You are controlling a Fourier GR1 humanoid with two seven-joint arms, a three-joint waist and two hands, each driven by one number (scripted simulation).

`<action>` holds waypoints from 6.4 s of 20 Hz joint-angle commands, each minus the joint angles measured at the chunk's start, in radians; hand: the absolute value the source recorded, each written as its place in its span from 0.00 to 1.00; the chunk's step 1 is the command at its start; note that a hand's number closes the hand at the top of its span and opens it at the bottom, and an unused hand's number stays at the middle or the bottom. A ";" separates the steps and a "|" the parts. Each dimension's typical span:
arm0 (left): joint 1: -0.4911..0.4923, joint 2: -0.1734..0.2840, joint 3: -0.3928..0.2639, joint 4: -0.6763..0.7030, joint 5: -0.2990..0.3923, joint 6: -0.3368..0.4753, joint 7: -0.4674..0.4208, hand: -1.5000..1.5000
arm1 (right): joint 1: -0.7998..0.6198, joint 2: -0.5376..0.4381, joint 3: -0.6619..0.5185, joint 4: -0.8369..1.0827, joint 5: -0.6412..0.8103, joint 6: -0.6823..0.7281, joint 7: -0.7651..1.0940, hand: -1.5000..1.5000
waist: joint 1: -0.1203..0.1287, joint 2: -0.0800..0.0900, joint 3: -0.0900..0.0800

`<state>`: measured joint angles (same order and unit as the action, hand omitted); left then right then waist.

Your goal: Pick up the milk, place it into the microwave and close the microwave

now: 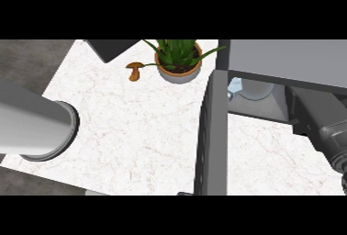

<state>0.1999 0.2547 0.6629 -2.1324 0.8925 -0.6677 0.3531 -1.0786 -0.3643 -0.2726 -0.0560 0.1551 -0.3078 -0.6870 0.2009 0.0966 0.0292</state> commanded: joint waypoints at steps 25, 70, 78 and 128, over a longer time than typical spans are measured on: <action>0.028 -0.085 -0.107 0.060 -0.122 -0.089 0.002 0.00 | -0.128 0.117 0.029 -0.016 0.017 -0.181 0.079 0.00 | -0.053 -0.045 -0.028; -0.097 -0.255 -0.660 0.360 -0.941 -0.144 -0.345 1.00 | 0.855 0.243 0.057 -0.519 -0.131 0.511 -0.235 0.00 | -0.283 -0.118 -0.036; -0.231 -0.255 -0.799 0.557 -1.094 0.014 -0.520 1.00 | 1.158 0.150 0.071 -0.867 -0.217 0.662 -0.190 0.00 | -0.270 -0.106 -0.036; -1.093 -0.255 -1.543 1.198 -0.374 1.267 -0.585 1.00 | 1.560 -0.062 0.221 -2.103 -0.752 0.764 0.452 0.00 | -0.410 -0.049 -0.032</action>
<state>-0.8142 -0.0003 -0.9200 -0.9872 0.4583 0.5948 -0.2115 0.4916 -0.4146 -0.0406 -2.1482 -0.5757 0.4663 -0.2565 -0.2017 0.0428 -0.0045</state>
